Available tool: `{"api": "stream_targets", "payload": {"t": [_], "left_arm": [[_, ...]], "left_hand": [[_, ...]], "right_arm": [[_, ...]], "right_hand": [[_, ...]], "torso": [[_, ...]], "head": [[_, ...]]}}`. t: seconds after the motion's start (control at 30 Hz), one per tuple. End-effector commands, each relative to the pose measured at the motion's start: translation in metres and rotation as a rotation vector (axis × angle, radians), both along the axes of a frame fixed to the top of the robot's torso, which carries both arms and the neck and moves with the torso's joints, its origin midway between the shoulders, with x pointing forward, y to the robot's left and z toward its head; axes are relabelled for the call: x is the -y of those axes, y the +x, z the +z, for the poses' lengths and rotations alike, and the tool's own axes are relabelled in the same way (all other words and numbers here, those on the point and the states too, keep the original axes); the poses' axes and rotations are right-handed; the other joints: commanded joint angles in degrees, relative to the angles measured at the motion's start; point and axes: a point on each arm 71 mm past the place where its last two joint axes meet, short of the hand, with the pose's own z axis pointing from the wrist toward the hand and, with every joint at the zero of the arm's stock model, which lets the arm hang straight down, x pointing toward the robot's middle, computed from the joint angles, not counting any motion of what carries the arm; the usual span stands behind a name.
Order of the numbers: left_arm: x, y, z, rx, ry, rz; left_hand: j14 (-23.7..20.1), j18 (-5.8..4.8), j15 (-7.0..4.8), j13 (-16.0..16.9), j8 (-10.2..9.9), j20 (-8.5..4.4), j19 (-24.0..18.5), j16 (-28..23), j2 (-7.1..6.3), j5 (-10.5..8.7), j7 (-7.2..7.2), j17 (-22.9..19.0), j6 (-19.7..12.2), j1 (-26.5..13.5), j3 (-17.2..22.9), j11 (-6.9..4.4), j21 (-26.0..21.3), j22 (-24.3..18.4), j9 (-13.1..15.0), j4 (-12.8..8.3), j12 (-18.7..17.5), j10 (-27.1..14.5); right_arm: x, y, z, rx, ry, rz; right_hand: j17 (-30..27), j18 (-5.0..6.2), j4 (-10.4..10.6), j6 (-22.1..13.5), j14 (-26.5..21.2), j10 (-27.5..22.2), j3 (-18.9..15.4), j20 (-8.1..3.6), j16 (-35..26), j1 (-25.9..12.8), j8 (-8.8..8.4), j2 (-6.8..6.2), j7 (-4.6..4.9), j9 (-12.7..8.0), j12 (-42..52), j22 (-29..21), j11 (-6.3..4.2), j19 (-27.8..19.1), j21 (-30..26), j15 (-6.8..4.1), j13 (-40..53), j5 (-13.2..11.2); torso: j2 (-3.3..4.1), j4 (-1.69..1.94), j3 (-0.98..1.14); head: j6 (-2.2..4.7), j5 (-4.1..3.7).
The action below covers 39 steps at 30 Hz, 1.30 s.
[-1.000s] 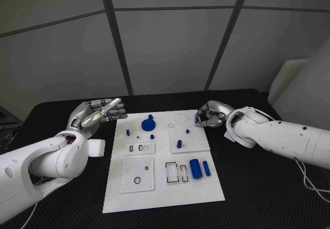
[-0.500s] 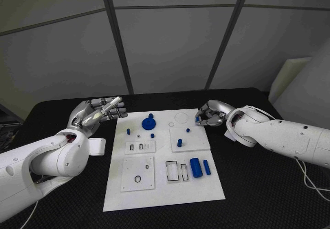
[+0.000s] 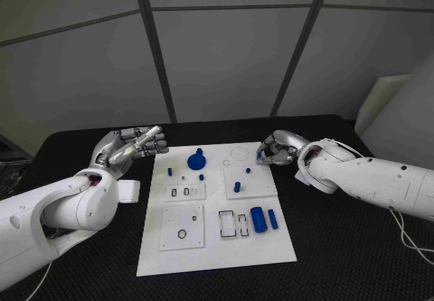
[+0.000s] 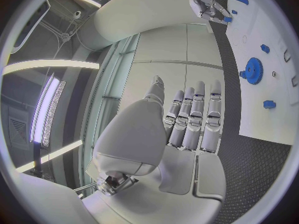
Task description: Assemble the parts on the task board
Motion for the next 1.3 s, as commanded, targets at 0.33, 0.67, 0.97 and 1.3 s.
{"api": "stream_targets", "payload": {"t": [0.33,0.67,0.97,1.3], "left_arm": [[-0.001,0.001,0.0,0.007,0.005,0.001],[-0.002,0.003,0.0,0.007,0.007,0.006],[-0.004,0.006,-0.001,0.007,0.011,0.015],[-0.007,0.015,-0.002,0.011,0.019,0.037]], "left_hand": [[-0.33,2.72,0.18,-0.09,-0.48,0.29,-0.02,-0.4,0.06,0.06,0.28,0.08,-0.3,0.0,-0.12,-0.07,-0.16,-0.12,-0.08,-0.15,-0.37,-0.59],[-0.43,2.71,0.22,-0.1,-0.53,0.32,-0.05,-0.46,0.08,0.06,0.33,0.07,-0.36,0.03,-0.11,-0.03,-0.19,-0.13,-0.07,-0.19,-0.41,-0.68],[-0.47,2.7,0.24,-0.1,-0.54,0.32,-0.06,-0.48,0.09,0.06,0.34,0.07,-0.37,0.03,-0.11,-0.02,-0.2,-0.14,-0.07,-0.19,-0.42,-0.69],[-0.47,2.7,0.24,-0.1,-0.54,0.32,-0.06,-0.48,0.09,0.06,0.34,0.07,-0.37,0.03,-0.11,-0.02,-0.2,-0.14,-0.07,-0.19,-0.42,-0.69]], "right_arm": [[-0.03,-0.016,0.021,0.051,0.024,0.04],[-0.087,-0.024,0.028,0.065,0.037,0.161],[-0.139,-0.025,0.025,0.048,0.048,0.263],[-0.179,-0.03,0.014,-0.001,0.051,0.332]], "right_hand": [[15.08,-0.56,-0.1,0.49,5.96,3.66,0.94,-0.44,0.27,0.21,-0.46,0.87,0.16,-0.05,0.51,5.6,-0.38,0.25,0.4,-0.5,11.61,-2.13],[15.08,-0.55,-0.08,0.51,5.96,3.63,1.07,-0.44,0.27,0.18,-0.54,1.02,0.15,-0.07,0.45,5.55,-0.39,0.21,0.37,-0.48,11.57,-2.27],[15.08,-0.53,-0.09,0.48,5.96,3.6,1.15,-0.44,0.27,0.19,-0.6,1.09,0.16,-0.08,0.42,5.45,-0.39,0.15,0.33,-0.48,11.54,-2.34],[15.08,-0.45,-0.05,0.22,5.96,3.4,1.31,-0.42,0.27,0.02,-0.91,1.16,0.29,-0.17,0.1,5.1,-0.3,-0.1,0.15,-0.43,11.27,-2.12]], "torso": [[-0.15,0.09,-0.18],[-0.12,0.12,-0.24],[-0.02,0.03,-0.28],[0.02,-0.09,-0.26]], "head": [[0.05,0.65],[0.24,2.15],[-0.06,4.37],[-0.37,5.87]]}}
